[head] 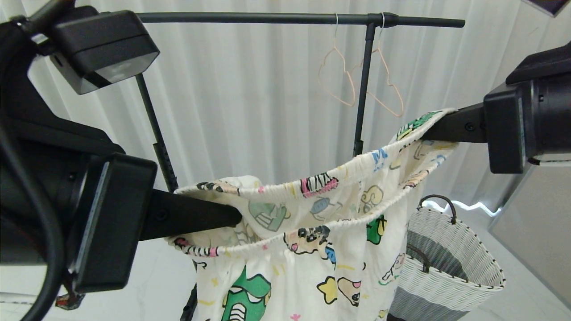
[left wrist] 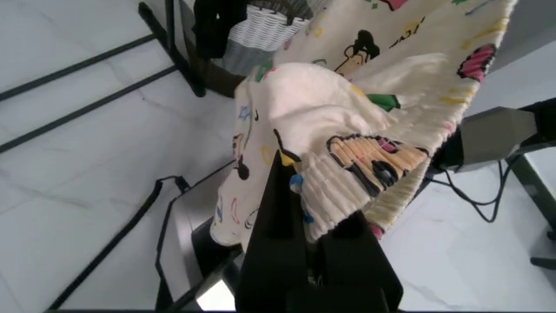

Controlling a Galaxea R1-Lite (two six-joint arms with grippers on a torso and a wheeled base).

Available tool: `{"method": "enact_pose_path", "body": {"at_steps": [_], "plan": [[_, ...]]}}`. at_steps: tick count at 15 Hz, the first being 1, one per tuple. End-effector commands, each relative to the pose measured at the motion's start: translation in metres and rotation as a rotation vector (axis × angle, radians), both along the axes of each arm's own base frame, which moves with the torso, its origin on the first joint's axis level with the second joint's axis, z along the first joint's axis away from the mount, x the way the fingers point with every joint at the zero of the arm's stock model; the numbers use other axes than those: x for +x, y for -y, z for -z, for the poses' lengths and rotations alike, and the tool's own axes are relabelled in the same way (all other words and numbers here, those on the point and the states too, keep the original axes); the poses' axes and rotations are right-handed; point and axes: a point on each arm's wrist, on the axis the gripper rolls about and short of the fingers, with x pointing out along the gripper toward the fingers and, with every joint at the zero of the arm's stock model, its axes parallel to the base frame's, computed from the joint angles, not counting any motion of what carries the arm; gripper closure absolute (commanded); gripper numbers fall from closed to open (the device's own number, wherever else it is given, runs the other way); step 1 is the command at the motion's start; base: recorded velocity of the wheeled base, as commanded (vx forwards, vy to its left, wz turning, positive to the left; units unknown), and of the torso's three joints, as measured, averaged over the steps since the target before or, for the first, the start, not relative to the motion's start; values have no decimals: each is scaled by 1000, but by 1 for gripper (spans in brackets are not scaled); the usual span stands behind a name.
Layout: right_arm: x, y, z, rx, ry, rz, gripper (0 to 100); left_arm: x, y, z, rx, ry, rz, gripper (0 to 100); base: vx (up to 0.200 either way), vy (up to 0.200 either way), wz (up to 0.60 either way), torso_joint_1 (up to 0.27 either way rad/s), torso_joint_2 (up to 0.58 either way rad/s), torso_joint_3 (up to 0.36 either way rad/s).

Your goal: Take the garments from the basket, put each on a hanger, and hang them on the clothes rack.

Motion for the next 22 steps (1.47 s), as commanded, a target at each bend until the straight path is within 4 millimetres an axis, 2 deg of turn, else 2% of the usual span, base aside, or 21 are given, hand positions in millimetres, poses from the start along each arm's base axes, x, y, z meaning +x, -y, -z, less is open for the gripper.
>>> {"method": "enact_pose_path", "body": {"at_steps": [1,2,4,6,11,12,20,22], "plan": [[2,-2,2,-9,-6,1,100,0,1,1,6,3,4,100,0,0,0,0,0,0],[0,0,2,-14,-8,4,100,4,3,2,30,24,-11,100,0,0,0,0,0,0],[-9,14,2,-39,-25,4,100,31,6,2,140,182,-106,100,0,0,0,0,0,0],[-15,22,7,-65,-42,3,100,43,6,0,141,230,-124,100,0,0,0,0,0,0],[-16,24,12,-78,-48,5,100,43,7,0,139,229,-127,100,0,0,0,0,0,0],[-16,24,12,-80,-50,5,0,43,7,0,140,230,-127,100,0,0,0,0,0,0],[-21,33,17,-90,-53,25,0,47,9,5,167,224,-141,100,0,0,0,0,0,0],[-13,45,27,-182,-68,191,0,59,-11,11,276,262,-245,100,0,0,0,0,0,0]]}}
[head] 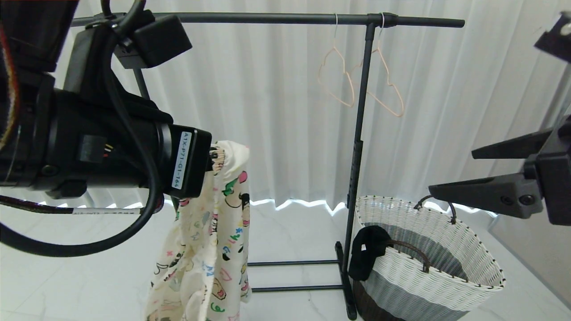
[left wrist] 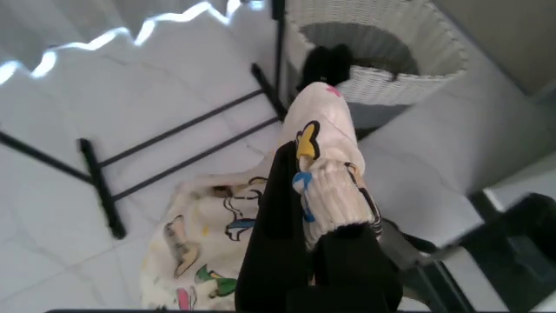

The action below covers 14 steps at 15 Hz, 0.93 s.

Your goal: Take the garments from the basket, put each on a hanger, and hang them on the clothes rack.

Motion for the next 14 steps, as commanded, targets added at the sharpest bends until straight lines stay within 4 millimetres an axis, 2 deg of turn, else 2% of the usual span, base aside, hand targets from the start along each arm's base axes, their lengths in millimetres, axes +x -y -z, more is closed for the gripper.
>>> {"method": "enact_pose_path", "body": {"at_steps": [1,2,4,7,9,14], "plan": [[3,13,7,-64,-22,97,0,8,-21,7,77,16,-88,100,0,0,0,0,0,0],[0,30,12,-118,-58,204,0,11,-52,17,173,17,-168,100,0,0,0,0,0,0],[-1,45,17,-103,-71,327,0,1,-87,31,242,-6,-270,100,0,0,0,0,0,0],[1,57,32,-83,-80,489,0,-23,-101,41,244,-12,-298,100,0,0,0,0,0,0],[2,57,38,-53,-84,557,0,-31,-105,43,243,-7,-313,100,0,0,0,0,0,0],[7,54,37,5,-42,575,0,-31,-113,43,262,0,-396,100,0,0,0,0,0,0]]}}
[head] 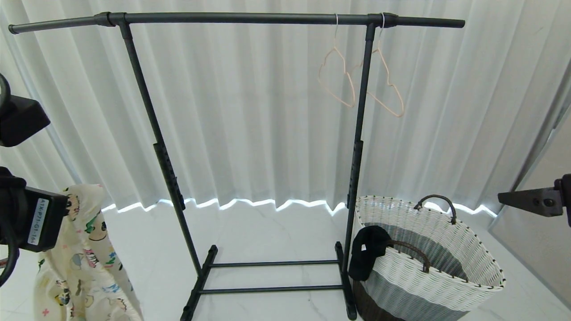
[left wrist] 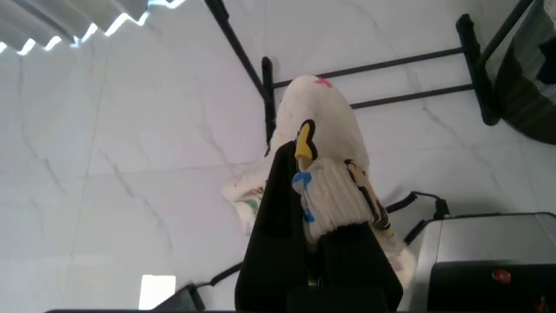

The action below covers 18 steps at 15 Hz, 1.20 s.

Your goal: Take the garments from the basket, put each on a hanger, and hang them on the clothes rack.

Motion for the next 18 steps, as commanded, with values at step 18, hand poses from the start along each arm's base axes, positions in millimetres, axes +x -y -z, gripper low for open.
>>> {"method": "enact_pose_path", "body": {"at_steps": [18], "plan": [[3,-2,-1,20,33,3,0,-8,-3,-3,-3,23,-1,100,0,0,0,145,-373,-226]]}}
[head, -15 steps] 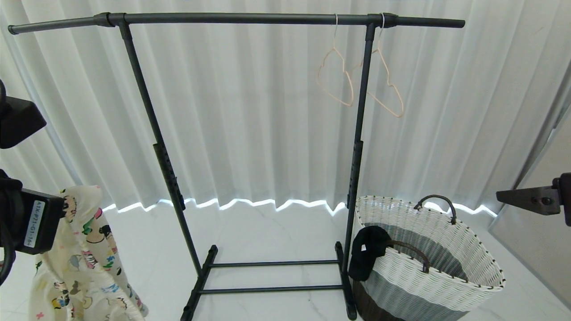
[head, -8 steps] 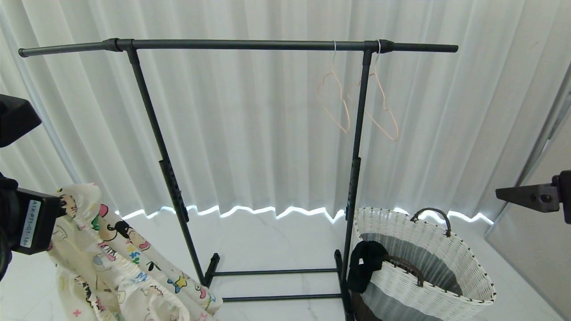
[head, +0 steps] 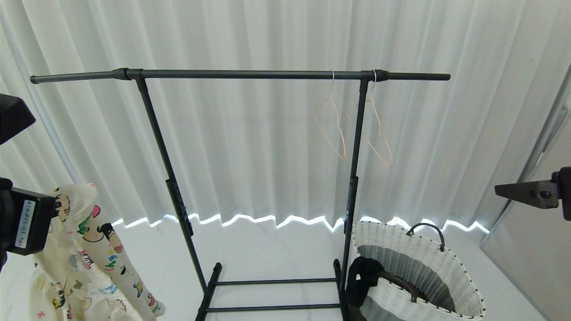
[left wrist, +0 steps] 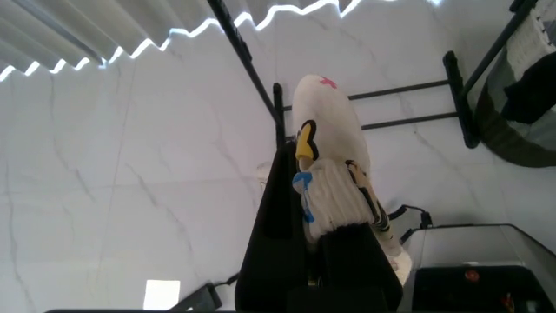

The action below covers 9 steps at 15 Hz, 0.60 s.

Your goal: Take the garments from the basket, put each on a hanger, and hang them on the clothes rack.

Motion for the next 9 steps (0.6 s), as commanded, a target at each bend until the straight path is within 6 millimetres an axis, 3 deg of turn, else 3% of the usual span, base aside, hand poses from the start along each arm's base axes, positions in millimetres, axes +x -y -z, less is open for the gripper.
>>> {"method": "enact_pose_path", "body": {"at_steps": [1,6,8,9], "plan": [[1,-1,0,3,5,-1,0,0,0,0,0,1,0,100,0,0,0,222,-496,-286],[4,-1,8,-7,-1,8,0,0,0,0,0,1,0,100,0,0,0,220,-485,-268],[13,-1,14,16,41,36,0,-2,0,-1,-2,5,1,100,0,0,0,81,-168,-102],[17,-1,20,13,59,36,0,-3,-1,-1,-6,10,1,100,200,0,0,36,-76,-41]]}}
